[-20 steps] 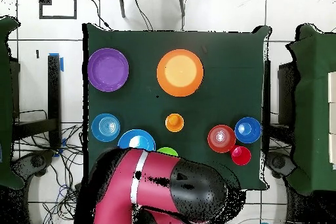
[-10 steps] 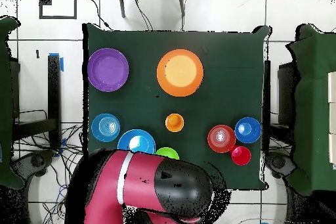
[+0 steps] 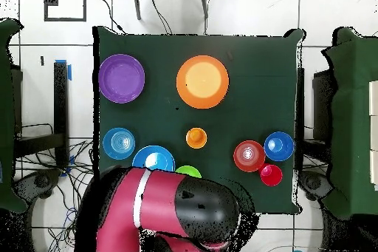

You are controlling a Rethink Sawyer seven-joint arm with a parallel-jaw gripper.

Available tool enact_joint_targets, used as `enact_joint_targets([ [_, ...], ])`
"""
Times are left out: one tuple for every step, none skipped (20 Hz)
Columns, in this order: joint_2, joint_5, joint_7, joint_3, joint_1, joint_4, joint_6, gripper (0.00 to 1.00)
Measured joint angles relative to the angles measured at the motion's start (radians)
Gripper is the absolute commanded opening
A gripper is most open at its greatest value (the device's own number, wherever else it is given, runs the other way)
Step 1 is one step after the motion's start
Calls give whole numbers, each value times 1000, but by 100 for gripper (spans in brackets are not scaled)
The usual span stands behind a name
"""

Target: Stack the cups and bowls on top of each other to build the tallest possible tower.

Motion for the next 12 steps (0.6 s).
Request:
enact_joint_targets([
  [7, 0, 0, 0, -3, -3, 0, 100],
  [12, 0, 0, 0, -5, -5, 0, 100],
  [18, -1, 0, 0, -7, -7, -1, 100],
  [21, -5, 0, 0, -9, -7, -5, 100],
  [21, -6, 0, 0, -10, -7, -6, 100],
  [21, -8, 0, 0, -11, -8, -7, 100],
  [22, -11, 0, 0, -13, -8, -8, 100],
  [22, -13, 0, 0, -14, -9, -8, 100],
  [22, -17, 0, 0, -17, -10, -8, 100],
  [22, -21, 0, 0, -20, -11, -8, 100],
  [22, -26, 0, 1, -23, -12, -8, 100],
  [22, -34, 0, 2, -28, -14, -8, 100],
])
